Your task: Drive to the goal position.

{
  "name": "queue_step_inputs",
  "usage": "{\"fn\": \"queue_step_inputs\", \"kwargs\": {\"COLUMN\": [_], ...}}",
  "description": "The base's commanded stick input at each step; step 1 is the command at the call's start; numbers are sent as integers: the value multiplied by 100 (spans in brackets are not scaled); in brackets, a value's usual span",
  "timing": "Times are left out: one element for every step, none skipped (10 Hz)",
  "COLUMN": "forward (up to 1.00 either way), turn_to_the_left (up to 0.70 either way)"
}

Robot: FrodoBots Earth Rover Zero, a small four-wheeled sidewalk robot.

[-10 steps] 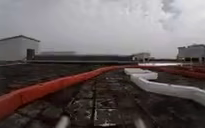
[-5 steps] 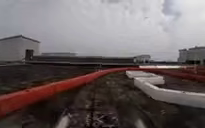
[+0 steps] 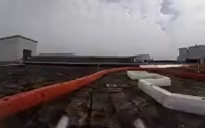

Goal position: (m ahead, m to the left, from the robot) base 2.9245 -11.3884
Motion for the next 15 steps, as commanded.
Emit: {"fn": "queue_step_inputs", "kwargs": {"forward": [70,70,70,70,70,70,70,70,70,70,70,70,70,70,70], "turn_to_the_left": [-35,-28,-10,0,-16,-6,-2,-25,-22,0,-14,-26,-35,-23,0]}}
